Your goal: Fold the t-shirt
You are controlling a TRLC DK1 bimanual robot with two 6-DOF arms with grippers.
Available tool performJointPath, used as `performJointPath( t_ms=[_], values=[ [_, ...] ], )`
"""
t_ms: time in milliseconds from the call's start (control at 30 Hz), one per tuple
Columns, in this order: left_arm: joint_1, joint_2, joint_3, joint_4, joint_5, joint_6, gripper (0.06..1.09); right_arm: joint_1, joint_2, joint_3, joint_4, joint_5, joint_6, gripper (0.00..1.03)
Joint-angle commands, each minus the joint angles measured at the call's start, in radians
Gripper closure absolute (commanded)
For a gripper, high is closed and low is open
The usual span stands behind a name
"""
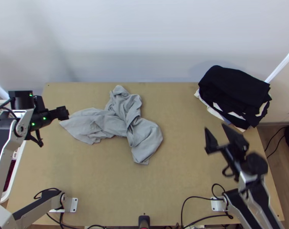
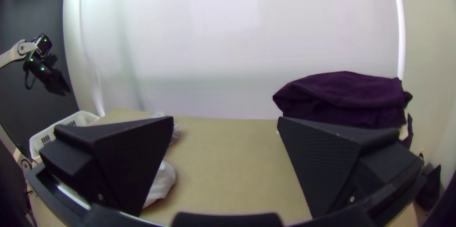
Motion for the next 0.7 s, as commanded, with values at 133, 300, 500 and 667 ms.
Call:
performJointPath(
  t_ms=[133, 300, 500, 667],
  values=[
    [-0.015, -0.055, -0.031, 0.039, 0.011, -0.047, 0.1, 0.124, 0.463, 0.408, -0.056, -0.012, -0.07, 0.04],
    [-0.006, -0.077, -0.031, 0.039, 0.009, -0.044, 0.1, 0.219, 0.729, 0.647, -0.088, -0.012, -0.075, 0.04],
    [0.003, -0.09, -0.034, 0.038, 0.009, -0.033, 0.1, 0.275, 1.051, 0.902, -0.124, -0.012, -0.027, 0.04],
    [0.003, -0.092, -0.037, 0.038, 0.007, -0.027, 0.1, 0.297, 1.286, 1.117, -0.242, -0.012, 0.046, 0.04]
  ],
)
